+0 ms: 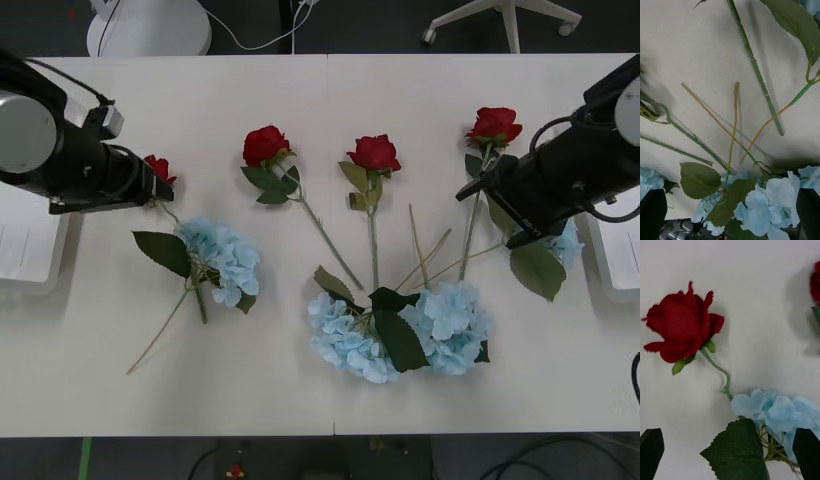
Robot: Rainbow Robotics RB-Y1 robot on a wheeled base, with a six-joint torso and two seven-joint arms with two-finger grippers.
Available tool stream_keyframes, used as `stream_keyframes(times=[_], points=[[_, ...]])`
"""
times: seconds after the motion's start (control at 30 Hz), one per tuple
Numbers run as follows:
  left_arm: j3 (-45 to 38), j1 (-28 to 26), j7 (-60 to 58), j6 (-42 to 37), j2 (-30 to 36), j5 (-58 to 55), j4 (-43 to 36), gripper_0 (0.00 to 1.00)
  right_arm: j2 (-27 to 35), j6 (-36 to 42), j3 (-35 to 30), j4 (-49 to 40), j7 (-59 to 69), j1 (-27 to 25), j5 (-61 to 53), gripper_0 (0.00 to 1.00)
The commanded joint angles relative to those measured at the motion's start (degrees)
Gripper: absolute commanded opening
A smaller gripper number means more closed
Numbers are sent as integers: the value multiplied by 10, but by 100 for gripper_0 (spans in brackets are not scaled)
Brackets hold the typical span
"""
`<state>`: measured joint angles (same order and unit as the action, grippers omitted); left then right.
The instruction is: Put the red flowers into the right box and the blue flowers into the left box
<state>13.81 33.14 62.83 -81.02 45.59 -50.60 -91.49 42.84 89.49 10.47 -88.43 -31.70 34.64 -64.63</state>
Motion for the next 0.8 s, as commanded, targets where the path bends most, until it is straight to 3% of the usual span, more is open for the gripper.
stream_keyframes(times=[0.03,0.33,0.8], points=[[31,53,-39,-8,-45,59,56,100,-40,-8,-5,7,63,24,43,100],[53,118,-99,-25,-111,122,186,100,-71,-52,-5,96,42,36,103,100],[62,122,-95,54,-162,137,302,100,-85,-120,-5,193,-63,47,144,100]])
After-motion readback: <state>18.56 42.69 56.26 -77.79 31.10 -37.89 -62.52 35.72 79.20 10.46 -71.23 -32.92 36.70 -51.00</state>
